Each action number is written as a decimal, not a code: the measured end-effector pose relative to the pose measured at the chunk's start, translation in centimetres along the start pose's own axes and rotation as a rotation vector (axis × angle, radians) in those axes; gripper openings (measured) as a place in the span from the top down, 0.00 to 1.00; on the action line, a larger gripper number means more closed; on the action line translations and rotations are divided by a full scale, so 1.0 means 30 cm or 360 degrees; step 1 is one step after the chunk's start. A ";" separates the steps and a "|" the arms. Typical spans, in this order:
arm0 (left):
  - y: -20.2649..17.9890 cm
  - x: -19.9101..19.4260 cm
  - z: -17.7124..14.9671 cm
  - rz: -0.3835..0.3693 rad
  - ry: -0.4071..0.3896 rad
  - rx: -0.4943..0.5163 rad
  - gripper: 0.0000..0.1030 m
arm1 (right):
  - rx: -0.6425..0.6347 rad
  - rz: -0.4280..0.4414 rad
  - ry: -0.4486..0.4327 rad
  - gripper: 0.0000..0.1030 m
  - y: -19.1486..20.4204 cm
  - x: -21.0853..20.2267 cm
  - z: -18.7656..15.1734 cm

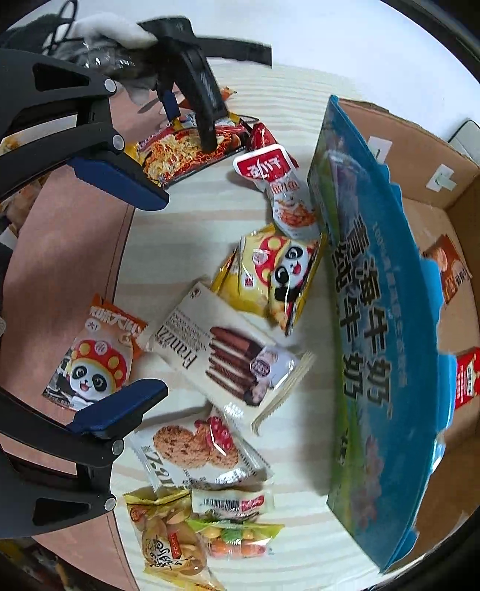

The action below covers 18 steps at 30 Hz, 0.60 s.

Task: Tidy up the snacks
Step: 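Grasp the cheese buldak noodle bag with the left tool while the right tool grasps the Franzzi cookie pack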

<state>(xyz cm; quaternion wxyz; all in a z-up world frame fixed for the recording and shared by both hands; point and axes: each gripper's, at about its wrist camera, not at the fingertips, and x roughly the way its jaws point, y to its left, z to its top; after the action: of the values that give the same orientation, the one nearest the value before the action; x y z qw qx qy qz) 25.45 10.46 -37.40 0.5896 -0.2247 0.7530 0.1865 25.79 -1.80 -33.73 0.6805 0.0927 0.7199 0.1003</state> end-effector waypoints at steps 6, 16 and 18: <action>-0.088 0.034 0.044 0.0115 -0.0052 0.0130 0.08 | -0.0058 -0.0118 0.0004 0.08 -0.031 -0.008 0.021; -0.113 0.035 -0.017 0.0124 -0.0097 0.0427 0.12 | 0.0430 0.0142 0.0183 0.08 -0.210 0.085 0.061; -0.137 0.042 -0.039 0.0161 -0.0122 0.0472 0.12 | 0.0530 0.0172 0.0185 0.08 -0.223 0.123 0.073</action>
<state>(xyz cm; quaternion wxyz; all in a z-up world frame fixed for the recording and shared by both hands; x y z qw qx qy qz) 26.56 6.27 -38.41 0.6344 -0.0899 0.7597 0.1112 27.78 -7.20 -39.21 0.6066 0.2367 0.7586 0.0212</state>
